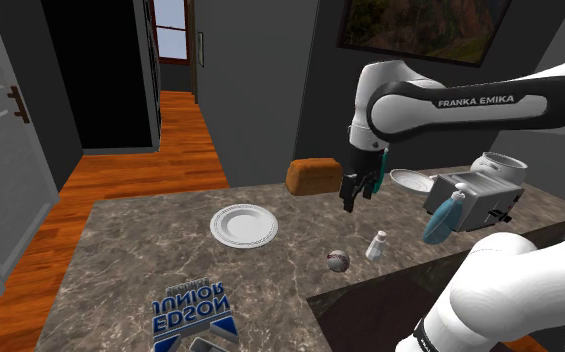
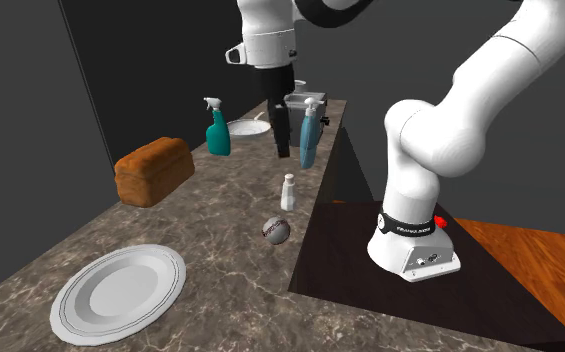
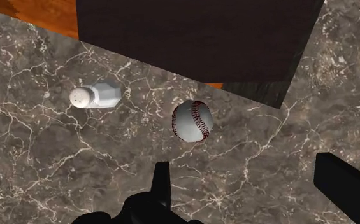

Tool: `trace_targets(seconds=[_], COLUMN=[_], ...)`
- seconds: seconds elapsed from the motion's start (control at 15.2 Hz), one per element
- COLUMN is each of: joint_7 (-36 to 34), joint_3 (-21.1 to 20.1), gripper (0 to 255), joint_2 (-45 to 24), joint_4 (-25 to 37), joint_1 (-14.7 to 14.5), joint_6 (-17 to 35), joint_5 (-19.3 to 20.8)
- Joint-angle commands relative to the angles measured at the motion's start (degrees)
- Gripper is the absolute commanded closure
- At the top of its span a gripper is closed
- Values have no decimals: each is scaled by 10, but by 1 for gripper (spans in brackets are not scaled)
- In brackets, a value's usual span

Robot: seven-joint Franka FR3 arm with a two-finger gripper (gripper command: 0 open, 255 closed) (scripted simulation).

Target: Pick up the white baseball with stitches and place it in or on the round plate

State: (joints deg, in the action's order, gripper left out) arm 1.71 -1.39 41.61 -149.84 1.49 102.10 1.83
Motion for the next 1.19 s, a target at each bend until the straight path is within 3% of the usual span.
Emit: trace_targets(seconds=[0.0, 0.86, 1.12], joint_7=[-13, -81, -85], joint_3=[-4, -11, -11], gripper=[0, 0, 0], joint_2=[-21, -261, -289], joint_4=[-23, -106, -120], joint_1=[3, 38, 41], joint_6=[37, 305, 347], joint_5=[-1, 26, 32])
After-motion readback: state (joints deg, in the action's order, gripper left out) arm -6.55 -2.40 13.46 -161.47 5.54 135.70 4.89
